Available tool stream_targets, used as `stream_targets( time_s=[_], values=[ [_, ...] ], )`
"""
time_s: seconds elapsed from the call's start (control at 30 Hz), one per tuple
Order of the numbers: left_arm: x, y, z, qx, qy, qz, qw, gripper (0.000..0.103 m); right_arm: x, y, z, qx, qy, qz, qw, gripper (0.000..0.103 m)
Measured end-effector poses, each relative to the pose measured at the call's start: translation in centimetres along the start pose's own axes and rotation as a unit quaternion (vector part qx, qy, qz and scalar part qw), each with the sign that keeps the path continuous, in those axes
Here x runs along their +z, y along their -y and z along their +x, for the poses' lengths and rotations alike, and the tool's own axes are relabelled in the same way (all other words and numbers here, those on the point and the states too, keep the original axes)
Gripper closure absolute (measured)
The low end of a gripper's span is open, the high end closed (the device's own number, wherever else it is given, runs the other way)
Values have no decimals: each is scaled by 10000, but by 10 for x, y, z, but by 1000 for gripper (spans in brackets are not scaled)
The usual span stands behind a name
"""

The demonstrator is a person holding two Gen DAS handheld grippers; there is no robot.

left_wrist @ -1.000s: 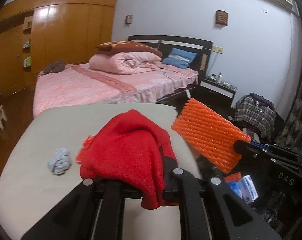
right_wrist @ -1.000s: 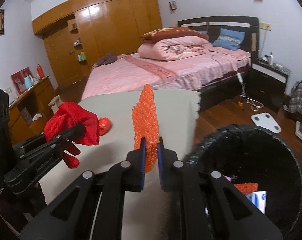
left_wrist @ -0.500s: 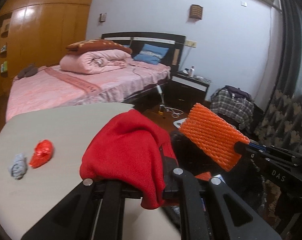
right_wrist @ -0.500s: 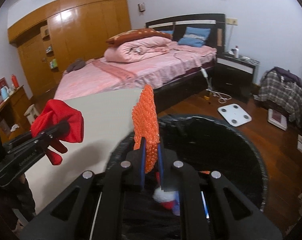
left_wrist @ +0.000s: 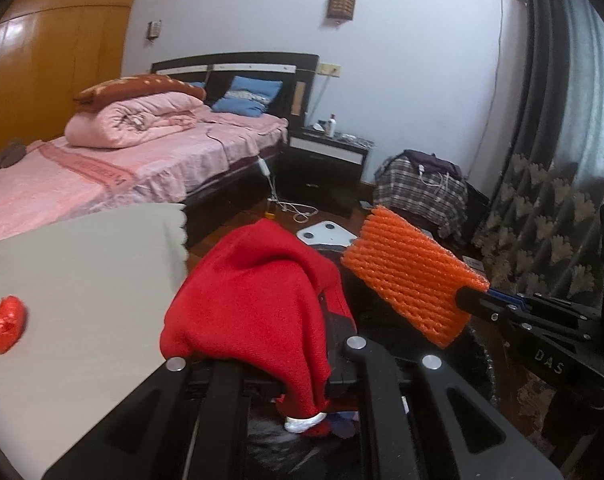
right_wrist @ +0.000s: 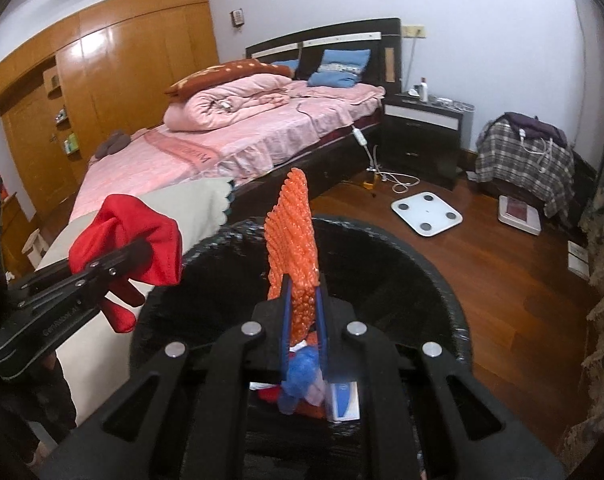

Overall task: Collect trash
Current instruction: 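Carry the orange pad over the bin with the right tool while the left tool carries the red cloth, then open both tools over the bin to drop the pad and cloth, then move both open tools back over the bed toward the grey cloth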

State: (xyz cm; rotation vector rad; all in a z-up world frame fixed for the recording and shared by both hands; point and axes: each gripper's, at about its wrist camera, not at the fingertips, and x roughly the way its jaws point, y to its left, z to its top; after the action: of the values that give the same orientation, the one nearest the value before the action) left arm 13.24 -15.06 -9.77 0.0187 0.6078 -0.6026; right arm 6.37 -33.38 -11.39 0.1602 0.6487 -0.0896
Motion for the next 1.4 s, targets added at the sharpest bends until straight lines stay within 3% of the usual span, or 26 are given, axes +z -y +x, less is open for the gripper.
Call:
stream_targets(
  time_s=[0.37,0.43,0.47,0.6,0.67,0.9,1.13,1.4],
  values=[
    [-4,21,33,-230,-217,239,9992,89,-8,21,9,-198,-83,155,9996,90],
    [-6,21,37,-302,-340,274,9986,85,-10,23,11,-243,-113,189,9995,90],
    [-8,20,40,-339,-428,288,9981,77,-11,24,12,-263,-133,204,9994,90],
    [-17,18,45,-357,-697,273,9966,57,-14,25,14,-298,-158,244,9991,72],
    [-21,16,45,-357,-797,234,9959,50,-15,25,15,-292,-155,233,9992,68],
    [-31,4,35,-327,-990,163,9944,43,-14,21,14,-268,-132,208,9993,59],
    [-36,-12,15,-239,-963,60,9950,42,-9,9,11,-207,-99,174,9996,57],
    [-28,-41,-22,257,-465,-66,9986,37,0,-20,11,-30,-10,9,10000,45]
  ],
)
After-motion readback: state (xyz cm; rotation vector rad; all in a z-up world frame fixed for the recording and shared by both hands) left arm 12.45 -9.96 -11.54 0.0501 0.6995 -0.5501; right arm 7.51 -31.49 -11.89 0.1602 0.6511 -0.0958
